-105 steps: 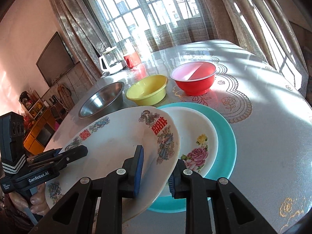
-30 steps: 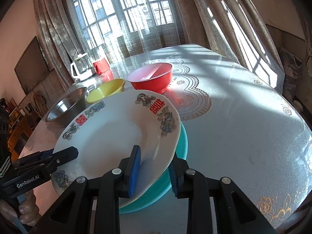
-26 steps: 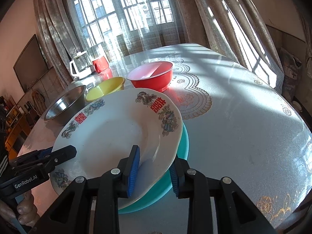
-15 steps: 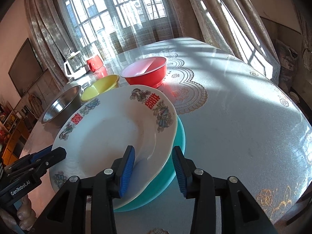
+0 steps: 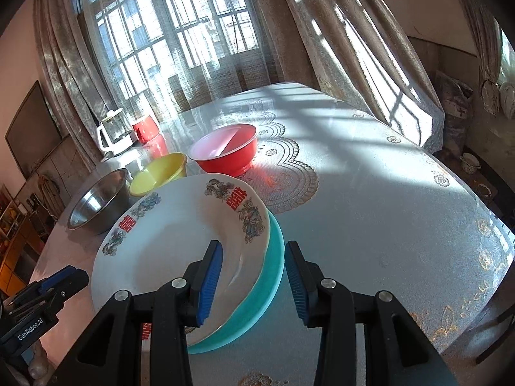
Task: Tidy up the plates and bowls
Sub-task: 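Move both grippers away from the plates to the steel bowl rim, then grasp the steel bowl rim with the right gripper while the left gripper grips it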
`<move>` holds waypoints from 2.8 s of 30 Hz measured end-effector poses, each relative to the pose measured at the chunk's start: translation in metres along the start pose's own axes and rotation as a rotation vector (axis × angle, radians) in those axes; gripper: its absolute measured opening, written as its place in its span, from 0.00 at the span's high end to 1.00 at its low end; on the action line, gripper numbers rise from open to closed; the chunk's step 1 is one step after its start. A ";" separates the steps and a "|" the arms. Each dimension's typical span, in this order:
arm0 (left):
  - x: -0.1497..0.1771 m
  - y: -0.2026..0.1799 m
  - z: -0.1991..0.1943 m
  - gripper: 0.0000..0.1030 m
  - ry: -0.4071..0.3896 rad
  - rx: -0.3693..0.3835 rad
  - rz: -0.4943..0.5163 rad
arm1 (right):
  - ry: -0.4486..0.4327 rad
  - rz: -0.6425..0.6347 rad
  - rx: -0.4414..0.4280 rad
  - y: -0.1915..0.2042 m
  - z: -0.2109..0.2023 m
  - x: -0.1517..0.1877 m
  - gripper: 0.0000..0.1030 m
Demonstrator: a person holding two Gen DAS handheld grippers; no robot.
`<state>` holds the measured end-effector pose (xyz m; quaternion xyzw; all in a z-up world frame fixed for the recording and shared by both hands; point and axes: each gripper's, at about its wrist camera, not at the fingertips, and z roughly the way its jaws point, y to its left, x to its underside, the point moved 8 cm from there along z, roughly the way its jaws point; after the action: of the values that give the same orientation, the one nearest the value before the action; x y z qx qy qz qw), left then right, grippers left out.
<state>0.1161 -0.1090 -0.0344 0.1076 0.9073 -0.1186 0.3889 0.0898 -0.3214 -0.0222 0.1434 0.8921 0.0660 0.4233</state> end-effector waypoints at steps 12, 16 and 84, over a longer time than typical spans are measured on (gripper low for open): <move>0.017 0.033 -0.029 0.63 -0.025 -0.083 -0.052 | 0.030 -0.120 -0.172 0.072 -0.010 0.008 0.59; 0.016 0.043 -0.040 0.63 -0.054 -0.114 -0.059 | 0.061 -0.202 -0.258 0.109 -0.010 0.019 0.59; -0.060 0.189 0.066 0.71 0.011 -0.069 -0.320 | 0.384 -0.255 -0.263 0.247 0.170 -0.005 0.66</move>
<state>0.2559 0.0442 -0.0591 -0.0512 0.9185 -0.1475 0.3633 0.2736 -0.0886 -0.0672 -0.0414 0.9507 0.1533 0.2663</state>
